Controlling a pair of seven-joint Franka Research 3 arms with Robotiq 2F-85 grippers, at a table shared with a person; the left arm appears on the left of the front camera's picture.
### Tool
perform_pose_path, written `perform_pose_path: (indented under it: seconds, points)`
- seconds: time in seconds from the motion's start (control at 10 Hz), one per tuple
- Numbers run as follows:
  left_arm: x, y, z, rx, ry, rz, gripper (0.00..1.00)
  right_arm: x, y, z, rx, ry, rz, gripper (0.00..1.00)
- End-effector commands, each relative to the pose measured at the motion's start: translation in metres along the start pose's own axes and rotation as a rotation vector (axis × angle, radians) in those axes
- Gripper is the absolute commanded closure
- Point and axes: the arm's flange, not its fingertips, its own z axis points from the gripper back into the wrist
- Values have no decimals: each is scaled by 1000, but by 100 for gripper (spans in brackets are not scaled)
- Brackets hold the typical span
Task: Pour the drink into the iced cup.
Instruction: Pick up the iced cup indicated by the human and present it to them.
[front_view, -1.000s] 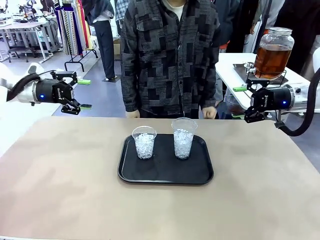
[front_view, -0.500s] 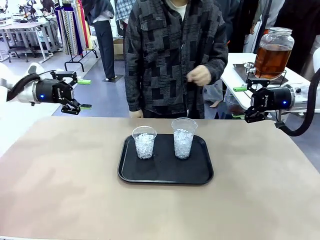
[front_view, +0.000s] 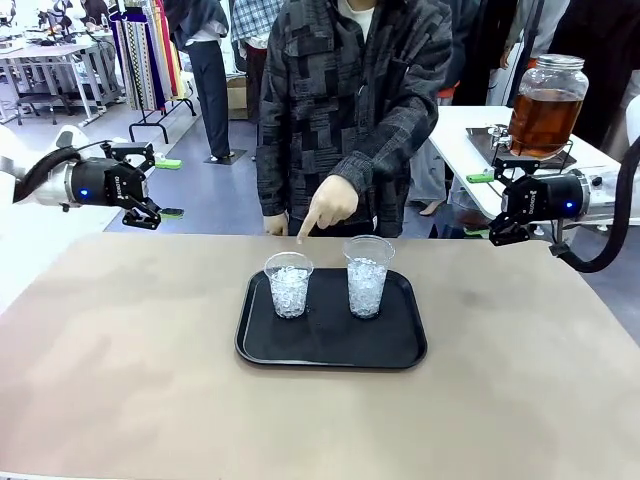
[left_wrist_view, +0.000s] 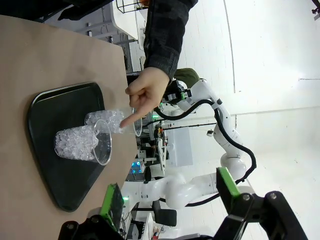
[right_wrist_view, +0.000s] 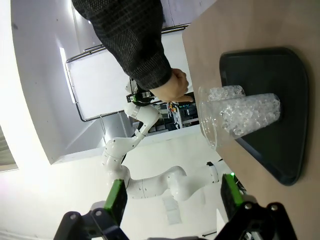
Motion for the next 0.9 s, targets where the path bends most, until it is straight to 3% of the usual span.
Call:
perform_pose_path:
  seconds: [0.0,0.8]
  points:
    - [0,-1,0,0,-1,-1,0,1,1,0,-2,-5,3,0]
    - [0,0,0,0,0,0,0,1,1,0,-2,-5,3,0]
